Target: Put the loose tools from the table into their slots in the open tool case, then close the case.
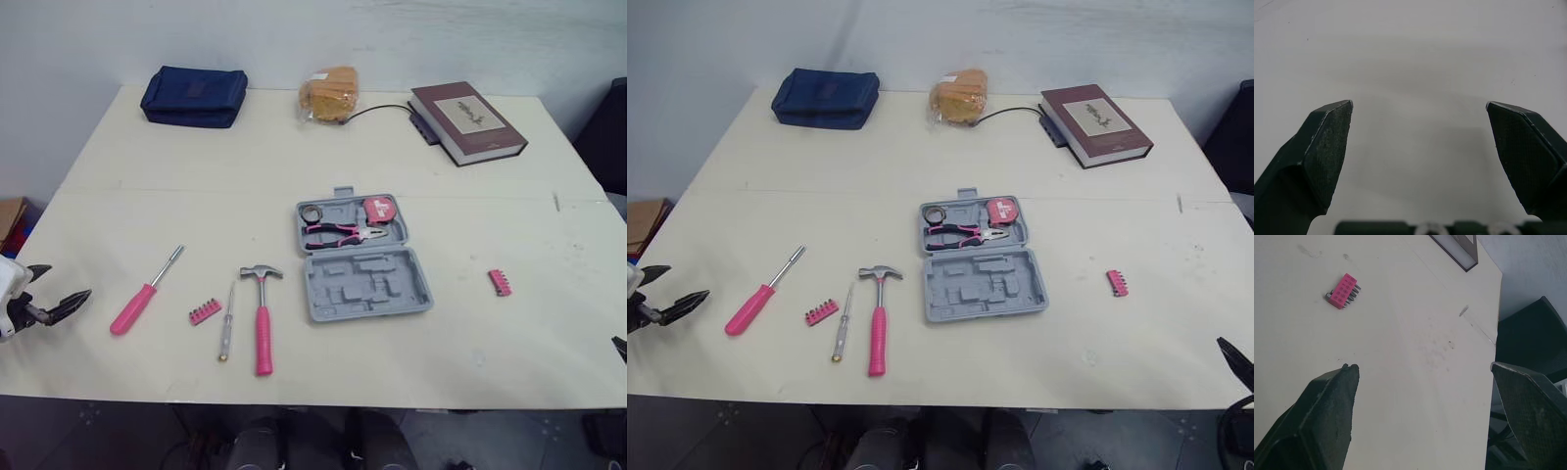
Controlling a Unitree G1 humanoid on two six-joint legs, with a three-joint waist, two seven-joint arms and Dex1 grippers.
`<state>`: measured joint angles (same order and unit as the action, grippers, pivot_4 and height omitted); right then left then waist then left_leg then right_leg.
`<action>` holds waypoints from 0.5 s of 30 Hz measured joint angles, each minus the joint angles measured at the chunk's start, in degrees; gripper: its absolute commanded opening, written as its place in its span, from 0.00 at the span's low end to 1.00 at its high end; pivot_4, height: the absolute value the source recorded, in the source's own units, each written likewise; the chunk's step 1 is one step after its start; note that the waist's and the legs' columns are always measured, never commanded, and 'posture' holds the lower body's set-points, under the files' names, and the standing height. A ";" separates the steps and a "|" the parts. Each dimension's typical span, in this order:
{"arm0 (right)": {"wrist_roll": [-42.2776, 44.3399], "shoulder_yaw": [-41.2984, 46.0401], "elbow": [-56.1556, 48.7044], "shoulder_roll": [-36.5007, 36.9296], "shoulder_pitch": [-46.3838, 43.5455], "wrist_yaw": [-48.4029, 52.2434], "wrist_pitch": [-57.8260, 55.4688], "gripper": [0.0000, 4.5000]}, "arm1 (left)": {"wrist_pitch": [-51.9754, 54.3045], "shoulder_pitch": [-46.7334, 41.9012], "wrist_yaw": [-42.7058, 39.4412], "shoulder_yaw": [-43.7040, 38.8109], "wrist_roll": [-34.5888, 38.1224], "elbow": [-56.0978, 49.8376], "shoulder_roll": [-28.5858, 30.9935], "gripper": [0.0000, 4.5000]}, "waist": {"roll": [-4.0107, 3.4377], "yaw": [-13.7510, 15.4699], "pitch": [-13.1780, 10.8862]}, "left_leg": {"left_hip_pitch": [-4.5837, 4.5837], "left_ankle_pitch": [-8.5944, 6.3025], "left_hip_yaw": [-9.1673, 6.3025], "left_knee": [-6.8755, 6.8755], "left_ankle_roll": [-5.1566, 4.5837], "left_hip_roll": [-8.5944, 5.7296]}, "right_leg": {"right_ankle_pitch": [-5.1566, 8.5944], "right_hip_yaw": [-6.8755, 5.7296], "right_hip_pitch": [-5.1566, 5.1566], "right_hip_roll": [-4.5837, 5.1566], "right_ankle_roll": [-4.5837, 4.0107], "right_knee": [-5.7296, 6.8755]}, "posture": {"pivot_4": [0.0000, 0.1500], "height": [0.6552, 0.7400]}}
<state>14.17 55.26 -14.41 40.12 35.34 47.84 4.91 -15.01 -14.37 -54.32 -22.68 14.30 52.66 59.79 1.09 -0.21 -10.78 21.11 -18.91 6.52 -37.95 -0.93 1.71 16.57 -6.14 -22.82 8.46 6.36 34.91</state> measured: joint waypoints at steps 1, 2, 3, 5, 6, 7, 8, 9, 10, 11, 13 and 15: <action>0.00 0.00 0.00 0.00 0.00 0.00 0.00 1.00 | 0.00 0.00 0.00 0.00 0.00 0.00 0.00 0.98 | 0.00 0.00 0.00 | 0.00 0.00 0.00 0.00 0.00 0.00 | 0.00 0.00 0.00 0.00 0.00 0.00 | 1.00 1.00; 0.34 -0.15 -0.10 0.06 -0.56 0.00 -0.44 1.00 | 0.71 0.01 -0.24 -0.01 0.21 -0.46 -0.07 0.98 | 0.00 0.00 0.00 | 0.00 0.00 0.00 0.00 0.00 0.00 | 0.00 0.00 0.00 0.00 0.00 0.00 | 1.00 1.00; 2.53 -1.98 -0.81 0.96 -2.48 0.07 -3.84 1.00 | 4.59 -0.46 -1.34 0.01 2.01 -4.31 -1.17 0.98 | 0.03 -0.02 0.01 | -0.02 0.01 0.00 -0.03 -0.01 0.00 | -0.01 0.00 0.04 0.00 0.00 0.02 | 1.00 1.00; 6.00 -6.86 -4.01 3.38 -7.38 0.29 -8.45 1.00 | 9.26 -3.13 -3.08 1.24 4.57 -12.19 -4.25 0.98 | 0.02 -0.05 0.01 | 0.04 0.04 0.01 -0.22 -0.08 0.00 | -0.15 0.08 0.03 0.07 -0.03 0.10 | 1.00 1.00; 7.91 -9.89 -6.49 4.89 -9.96 0.31 -10.99 1.00 | 11.51 -4.21 -3.61 2.21 5.80 -17.02 -5.70 0.98 | 0.02 -0.03 0.01 | 0.03 0.07 0.01 -0.21 -0.09 0.00 | -0.19 0.10 0.04 0.07 -0.05 0.10 | 1.00 1.00; 9.54 -12.89 -9.30 6.31 -12.50 0.33 -13.45 1.00 | 13.64 -5.33 -4.07 3.46 6.72 -21.98 -7.00 0.98 | 0.02 0.01 0.01 | 0.03 0.09 -0.01 -0.20 -0.08 0.02 | -0.19 0.09 0.02 0.04 -0.06 0.10 | 1.00 1.00; 10.11 -14.47 -10.79 7.08 -13.87 0.30 -14.63 1.00 | 14.83 -5.64 -4.19 4.08 7.26 -24.80 -7.55 0.93 | 0.01 0.07 0.01 | 0.04 0.29 -0.01 -0.14 0.06 0.03 | -0.17 0.08 0.00 0.00 -0.09 0.11 | 1.00 1.00; 10.18 -16.37 -11.65 8.00 -15.37 0.25 -16.04 1.00 | 16.66 -5.52 -4.48 4.74 7.83 -27.62 -7.76 0.86 | 0.01 0.10 0.01 | 0.05 0.39 -0.01 -0.08 0.08 0.09 | -0.15 0.04 0.00 -0.09 -0.12 0.18 | 1.00 1.00; 9.85 -18.14 -11.80 9.02 -16.61 0.27 -16.98 1.00 | 18.54 -5.40 -4.88 5.29 8.27 -30.08 -8.22 0.80 | 0.01 0.06 0.01 | 0.08 0.39 0.01 -0.03 0.09 0.09 | -0.15 0.00 -0.01 -0.22 -0.12 0.19 | 1.00 1.00; 9.46 -20.74 -11.81 9.89 -17.80 0.31 -18.19 0.89 | 20.85 -4.89 -5.54 6.22 9.07 -33.32 -9.10 0.72 | 0.00 0.07 0.01 | 0.11 0.39 0.09 -0.04 0.09 0.12 | -0.15 -0.04 -0.04 -0.56 -0.12 0.16 | 1.00 1.00; 9.00 -25.78 -11.76 10.47 -20.94 0.48 -20.10 0.72 | 24.35 -3.65 -6.65 9.54 10.04 -39.63 -11.36 0.51 | 0.01 0.06 0.01 | 0.12 0.34 0.30 -0.11 0.00 0.14 | -0.15 -0.06 -0.05 -0.58 -0.10 0.08 | 1.00 1.00; 8.36 -29.90 -11.68 10.88 -24.30 0.41 -21.21 0.48 | 26.98 -3.42 -7.42 13.33 10.42 -44.66 -14.07 0.30 | 0.02 0.10 0.00 | 0.17 0.30 0.37 -0.25 -0.10 0.11 | -0.21 -0.04 -0.04 -0.56 -0.01 0.03 | 1.00 1.00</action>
<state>22.53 25.36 -26.09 51.00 11.04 48.25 -16.31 11.97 -17.80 -61.74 -9.36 24.72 8.00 45.71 1.11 -0.11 -10.77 21.28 -18.61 6.89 -38.20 -1.03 1.82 16.37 -6.18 -22.86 7.90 6.35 34.94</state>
